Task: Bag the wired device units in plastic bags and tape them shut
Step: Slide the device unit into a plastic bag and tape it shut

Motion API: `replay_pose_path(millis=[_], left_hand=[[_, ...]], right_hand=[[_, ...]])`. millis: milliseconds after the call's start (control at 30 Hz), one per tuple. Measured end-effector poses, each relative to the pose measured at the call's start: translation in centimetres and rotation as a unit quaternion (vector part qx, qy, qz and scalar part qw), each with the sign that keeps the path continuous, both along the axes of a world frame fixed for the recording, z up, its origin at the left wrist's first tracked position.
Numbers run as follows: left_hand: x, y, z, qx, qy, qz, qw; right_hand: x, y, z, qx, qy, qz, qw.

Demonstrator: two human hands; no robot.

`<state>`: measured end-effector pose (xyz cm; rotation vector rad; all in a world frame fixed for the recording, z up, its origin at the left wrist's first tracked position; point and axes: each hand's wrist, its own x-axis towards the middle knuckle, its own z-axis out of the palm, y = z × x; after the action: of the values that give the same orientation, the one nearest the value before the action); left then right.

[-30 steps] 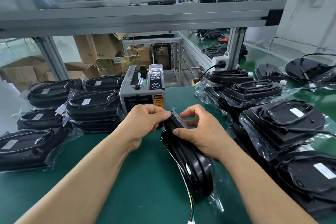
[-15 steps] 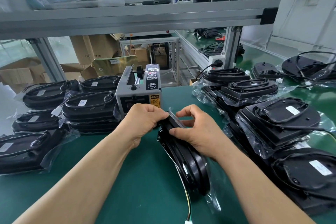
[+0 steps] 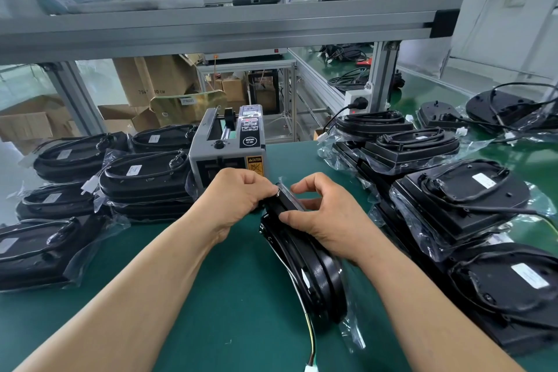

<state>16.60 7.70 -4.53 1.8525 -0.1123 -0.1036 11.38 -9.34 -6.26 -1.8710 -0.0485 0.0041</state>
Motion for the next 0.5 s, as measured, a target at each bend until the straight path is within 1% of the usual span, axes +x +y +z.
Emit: replay_pose_path(millis=[200,400,500], left_hand=[[0.30,-0.09,-0.33,0.003,-0.013,0.005,1.000],[0.47,-0.12,-0.50,0.028,-0.035,0.017,0.999],[0.28,-0.22,-0.47,0.056,-0.058,0.025,0.996]], right_hand=[[-0.25,0.01,0.37,0.002,-0.002,-0.003,1.000],[-0.21,-0.08,0.37,0.006,0.001,-0.003,1.000],[-0.15,-0.10,0.26,0.008,0.001,-0.003,1.000]])
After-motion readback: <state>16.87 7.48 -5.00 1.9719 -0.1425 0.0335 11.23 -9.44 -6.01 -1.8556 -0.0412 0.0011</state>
